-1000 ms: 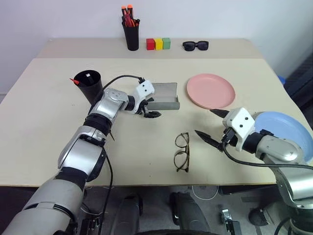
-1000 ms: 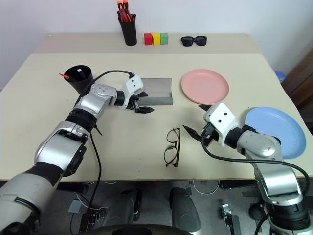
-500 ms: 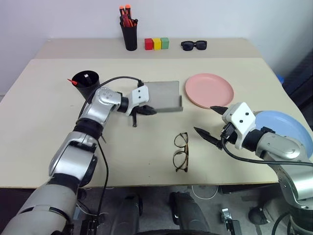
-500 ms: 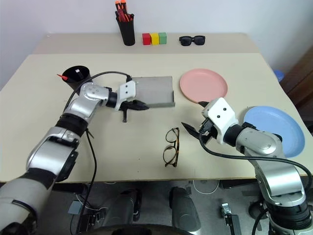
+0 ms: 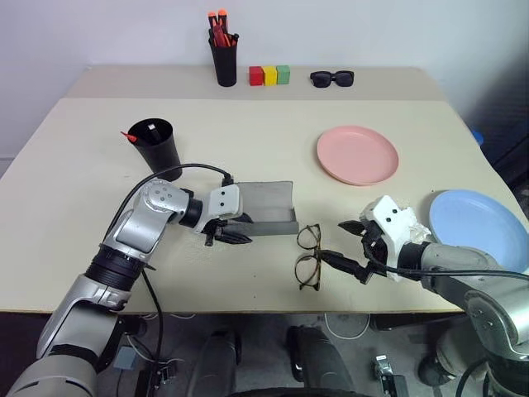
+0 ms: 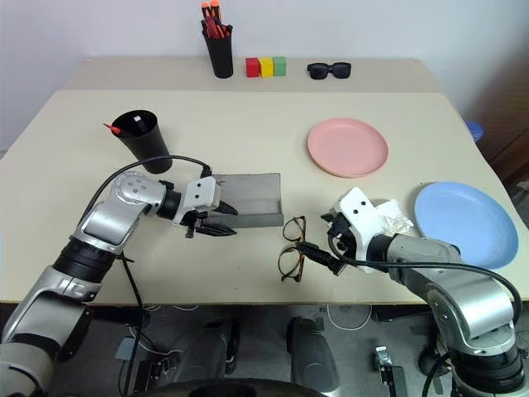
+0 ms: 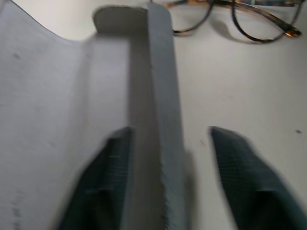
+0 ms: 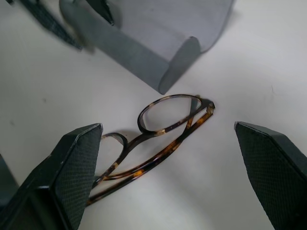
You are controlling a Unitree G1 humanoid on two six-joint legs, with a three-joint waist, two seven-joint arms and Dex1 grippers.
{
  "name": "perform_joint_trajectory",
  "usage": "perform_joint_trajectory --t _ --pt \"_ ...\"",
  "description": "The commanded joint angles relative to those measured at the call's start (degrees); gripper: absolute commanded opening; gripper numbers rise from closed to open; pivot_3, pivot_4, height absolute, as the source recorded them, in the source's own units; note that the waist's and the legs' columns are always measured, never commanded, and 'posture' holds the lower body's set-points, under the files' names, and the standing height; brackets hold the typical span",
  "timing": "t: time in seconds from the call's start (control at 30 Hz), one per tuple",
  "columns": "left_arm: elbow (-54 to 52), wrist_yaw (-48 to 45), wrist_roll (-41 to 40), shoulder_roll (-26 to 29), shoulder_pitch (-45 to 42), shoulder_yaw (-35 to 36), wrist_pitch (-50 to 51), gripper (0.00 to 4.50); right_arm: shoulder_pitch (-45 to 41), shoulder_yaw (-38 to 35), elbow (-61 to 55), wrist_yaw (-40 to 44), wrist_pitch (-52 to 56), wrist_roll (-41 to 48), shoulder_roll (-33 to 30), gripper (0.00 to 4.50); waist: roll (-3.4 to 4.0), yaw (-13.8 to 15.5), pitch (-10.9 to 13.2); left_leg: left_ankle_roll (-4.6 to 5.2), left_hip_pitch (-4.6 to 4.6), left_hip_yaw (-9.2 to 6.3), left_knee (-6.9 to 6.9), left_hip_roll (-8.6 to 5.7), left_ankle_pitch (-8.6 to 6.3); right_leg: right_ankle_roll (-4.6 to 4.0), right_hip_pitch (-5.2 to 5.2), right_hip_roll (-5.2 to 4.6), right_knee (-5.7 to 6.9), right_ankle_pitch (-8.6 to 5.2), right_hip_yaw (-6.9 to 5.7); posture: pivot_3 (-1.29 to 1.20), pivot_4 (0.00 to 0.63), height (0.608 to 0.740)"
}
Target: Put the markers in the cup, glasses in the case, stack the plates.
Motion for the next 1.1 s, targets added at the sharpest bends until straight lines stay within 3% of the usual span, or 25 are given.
perform_joint_trajectory --t 0.03,0.23,0.43,0.7,0.8,1.03,1.1 --pt "-1.4 3.8 -3.7 -1.4 -0.2 5.0 -2.7 2.89 2.1 -5.0 -2.2 -2.6 3.2 5.9 3.9 4.5 0.0 0.0 0.0 0.0 0.0 -0.01 -0.01 0.0 0.0 0.06 0.0 0.0 0.0 0.03 0.0 0.0 0.15 0.74" --pt "-9.6 4.3 -9.4 -0.5 6.8 8.5 -1.8 2.89 4.3 -8.0 0.1 -9.0 9.3 11.2 11.1 4.5 0.07 -0.3 0.0 0.01 0.03 0.03 -0.05 0.03 -0.01 0.14 0.0 -0.02 -0.01 0.08 0.02 0.0 0.15 0.74" --pt "-19.1 3.6 -12.5 4.4 15.5 8.8 2.1 2.89 1.5 -11.6 2.9 -14.7 13.9 17.3 18.5 4.5 0.09 -0.3 0.0 0.01 0.05 0.03 -0.05 0.09 -0.01 -0.03 -0.01 0.01 0.02 -0.01 0.02 0.0 0.15 0.74" --pt "-23.5 5.5 -14.5 6.7 20.5 9.5 2.9 2.89 -0.9 -11.7 6.8 -19.9 17.6 19.3 20.8 4.5 0.12 -0.2 -0.1 0.01 0.03 0.08 -0.05 0.08 -0.01 -0.08 0.0 -0.03 -0.06 -0.04 0.04 0.0 0.15 0.74" --pt "-24.1 6.4 -14.7 6.7 20.3 9.2 3.6 2.95 -1.2 -11.4 7.8 -20.7 18.1 19.4 20.6 3.65 0.12 -0.2 -0.1 0.01 0.04 0.07 -0.06 0.09 -0.01 -0.08 -0.01 -0.01 -0.05 -0.04 0.03 0.0 0.15 0.74" --pt "-26.4 8.3 -15.0 6.6 20.1 8.5 6.5 2.95 -1.7 -11.7 8.7 -22.1 18.4 19.6 21.1 0.05 0.12 -0.3 -0.1 0.02 0.03 0.08 -0.06 0.08 -0.01 -0.07 -0.02 0.0 -0.06 -0.04 0.04 0.0 0.15 0.74" --pt "-27.2 8.6 -15.1 6.8 20.4 8.4 7.3 2.95 -1.5 -11.9 8.6 -22.4 18.4 19.9 20.9 0.05 0.12 -0.3 -0.1 0.02 0.04 0.08 -0.06 0.08 -0.01 -0.07 -0.01 0.0 -0.05 -0.04 0.04 0.0 0.15 0.74"
